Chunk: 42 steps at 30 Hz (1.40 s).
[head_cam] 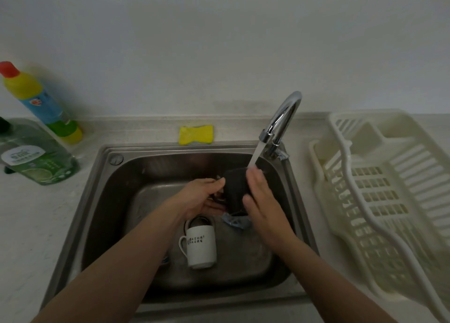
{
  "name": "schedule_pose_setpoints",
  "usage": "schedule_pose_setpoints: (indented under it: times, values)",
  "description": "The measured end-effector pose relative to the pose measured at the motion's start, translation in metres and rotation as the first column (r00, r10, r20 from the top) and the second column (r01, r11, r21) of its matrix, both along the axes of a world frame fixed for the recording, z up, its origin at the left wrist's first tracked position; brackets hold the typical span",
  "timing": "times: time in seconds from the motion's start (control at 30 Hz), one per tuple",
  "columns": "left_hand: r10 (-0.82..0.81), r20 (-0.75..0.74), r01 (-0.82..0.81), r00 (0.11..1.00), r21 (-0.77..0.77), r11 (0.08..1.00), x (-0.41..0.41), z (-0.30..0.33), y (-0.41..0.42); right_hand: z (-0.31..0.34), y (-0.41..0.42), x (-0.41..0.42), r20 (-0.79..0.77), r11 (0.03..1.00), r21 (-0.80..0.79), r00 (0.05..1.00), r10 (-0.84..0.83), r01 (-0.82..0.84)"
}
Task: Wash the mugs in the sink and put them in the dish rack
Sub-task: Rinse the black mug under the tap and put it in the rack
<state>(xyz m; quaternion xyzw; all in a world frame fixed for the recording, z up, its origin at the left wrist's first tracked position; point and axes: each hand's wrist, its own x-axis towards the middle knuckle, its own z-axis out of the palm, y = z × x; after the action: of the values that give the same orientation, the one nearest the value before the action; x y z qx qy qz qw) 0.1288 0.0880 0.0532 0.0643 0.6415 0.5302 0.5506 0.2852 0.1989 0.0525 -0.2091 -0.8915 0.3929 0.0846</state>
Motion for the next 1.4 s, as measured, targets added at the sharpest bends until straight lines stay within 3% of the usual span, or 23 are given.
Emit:
schedule_pose_setpoints:
  times: [0.07, 0.2, 0.3, 0.33, 0.43, 0.53, 0.63, 0.77, 0.8, 0.9, 1.07, 1.17, 1.23, 1.33, 1.4]
  values:
    - [0.035, 0.009, -0.035, 0.999, 0.001, 0.999, 0.001, -0.001, -0.001, 0.003, -0.002, -0.005, 0.01, 0.986, -0.144, 0.996, -0.084, 0.084]
    - [0.09, 0.04, -0.089, 0.995, -0.004, 0.996, -0.004, -0.006, -0.007, -0.003, -0.025, 0.019, 0.01, 0.995, -0.079, 0.998, 0.059, -0.058]
    - [0.072, 0.028, -0.072, 0.997, 0.005, 0.997, 0.0, -0.001, -0.004, 0.004, -0.007, -0.012, 0.056, 0.951, -0.262, 0.986, -0.156, 0.165]
    - [0.078, 0.021, -0.078, 0.997, 0.01, 0.997, 0.001, 0.001, -0.002, 0.006, -0.005, -0.019, 0.081, 0.946, -0.253, 0.979, -0.189, 0.204]
    - [0.085, 0.016, -0.086, 0.996, 0.017, 0.996, -0.002, 0.005, -0.001, 0.007, -0.019, -0.008, 0.094, 0.998, 0.061, 0.995, -0.033, 0.028]
    - [0.024, -0.009, -0.024, 1.0, 0.007, 1.0, -0.004, 0.007, 0.0, 0.004, -0.018, -0.01, 0.169, 0.954, 0.271, 0.982, 0.084, -0.129]
    - [-0.007, -0.045, 0.007, 0.999, -0.002, 1.0, -0.002, 0.013, 0.005, 0.011, -0.003, -0.023, 0.162, 0.878, 0.447, 0.981, 0.109, -0.171]
    - [-0.022, -0.038, 0.021, 0.999, -0.034, 0.999, -0.005, 0.008, 0.003, -0.002, 0.001, 0.014, 0.262, 0.692, 0.602, 0.917, 0.302, -0.4]
    - [-0.03, -0.033, 0.028, 0.999, -0.041, 0.999, -0.004, 0.006, 0.003, -0.002, 0.007, 0.013, 0.28, 0.701, 0.568, 0.902, 0.329, -0.432]
    - [-0.006, -0.024, 0.005, 1.0, -0.039, 0.999, -0.001, 0.005, 0.006, 0.005, 0.015, -0.007, 0.193, 0.847, 0.452, 0.958, 0.213, -0.279]
    - [0.034, 0.019, -0.034, 0.999, -0.022, 0.999, -0.008, 0.006, 0.002, -0.001, -0.007, 0.019, 0.164, 0.875, 0.366, 0.947, 0.276, -0.318]
    - [0.042, 0.018, -0.042, 0.999, -0.026, 0.999, -0.004, 0.007, 0.0, 0.0, 0.007, -0.003, 0.043, 0.993, 0.108, 0.998, 0.035, -0.039]
    - [0.105, 0.029, -0.104, 0.994, -0.016, 0.994, -0.005, 0.006, -0.001, 0.0, 0.0, -0.003, 0.027, 0.997, -0.056, 0.998, -0.058, 0.059]
    - [0.135, 0.022, -0.135, 0.991, -0.012, 0.991, -0.014, 0.002, -0.005, -0.002, -0.025, 0.018, 0.05, 0.999, -0.021, 0.998, 0.049, -0.048]
    - [0.091, 0.024, -0.091, 0.996, -0.012, 0.996, -0.011, 0.007, -0.006, 0.002, -0.018, 0.007, 0.022, 0.996, -0.091, 1.0, -0.008, 0.01]
